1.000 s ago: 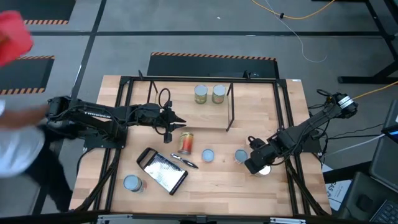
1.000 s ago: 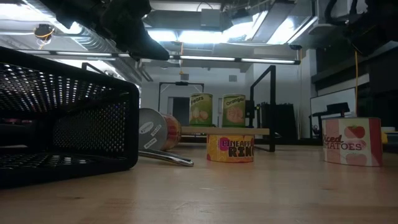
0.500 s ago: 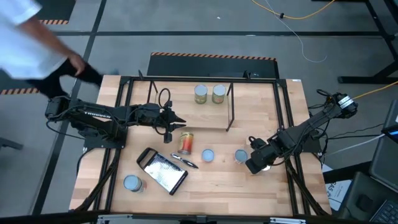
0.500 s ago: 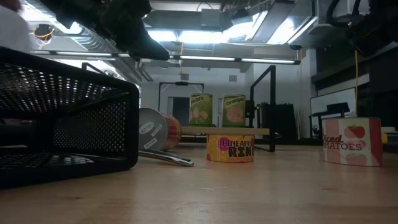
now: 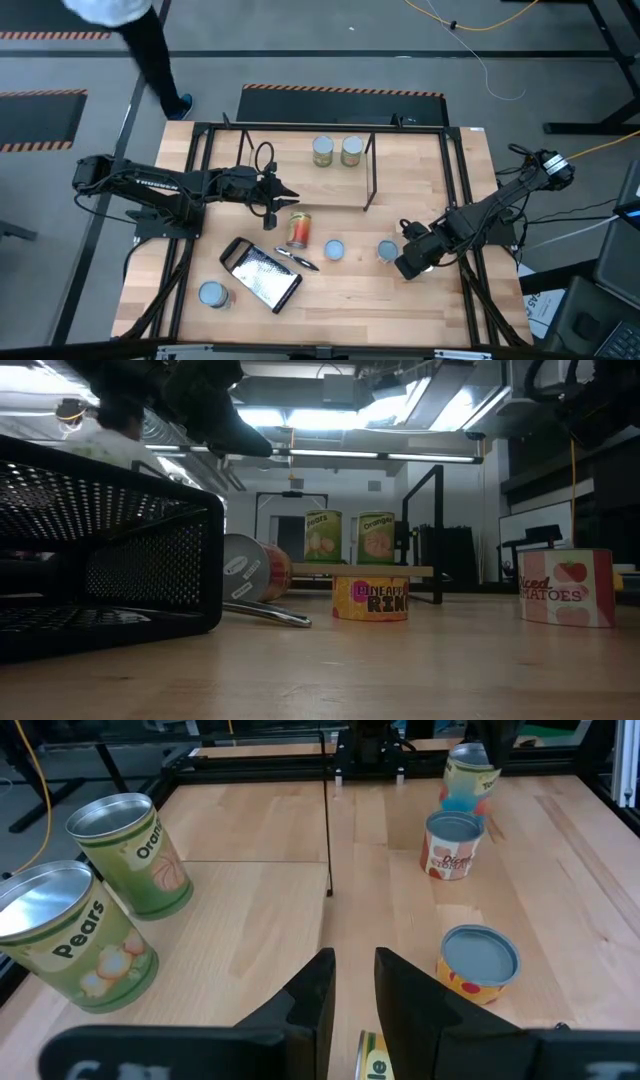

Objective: Pick and place cans onto a shelf
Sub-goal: Put the canned tomatoes on the shelf

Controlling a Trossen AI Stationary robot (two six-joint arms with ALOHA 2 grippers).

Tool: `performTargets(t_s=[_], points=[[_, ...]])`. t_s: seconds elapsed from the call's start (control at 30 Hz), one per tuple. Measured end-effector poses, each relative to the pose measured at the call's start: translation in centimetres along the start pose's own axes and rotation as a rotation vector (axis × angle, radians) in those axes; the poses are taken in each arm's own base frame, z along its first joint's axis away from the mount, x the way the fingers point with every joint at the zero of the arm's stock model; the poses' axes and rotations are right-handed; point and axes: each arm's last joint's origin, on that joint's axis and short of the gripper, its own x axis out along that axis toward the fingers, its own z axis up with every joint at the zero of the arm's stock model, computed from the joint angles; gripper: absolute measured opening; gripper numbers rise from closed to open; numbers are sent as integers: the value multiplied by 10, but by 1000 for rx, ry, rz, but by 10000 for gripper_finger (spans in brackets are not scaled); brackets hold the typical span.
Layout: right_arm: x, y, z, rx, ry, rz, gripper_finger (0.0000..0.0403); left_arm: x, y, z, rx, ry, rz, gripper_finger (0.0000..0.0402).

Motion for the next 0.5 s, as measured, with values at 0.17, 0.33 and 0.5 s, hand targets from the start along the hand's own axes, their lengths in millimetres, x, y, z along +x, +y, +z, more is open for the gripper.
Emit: performTargets(t_s=[0.17,0.33,0.5], points=[[-13,5,-1,-14,-10,-11,2,0,0,0,0,0,0,66],[-30,13,-4,-54,18,15,1,0,0,0,0,0,0,66],[-46,23,-6,-96,23,84,1,0,0,0,0,0,0,66]])
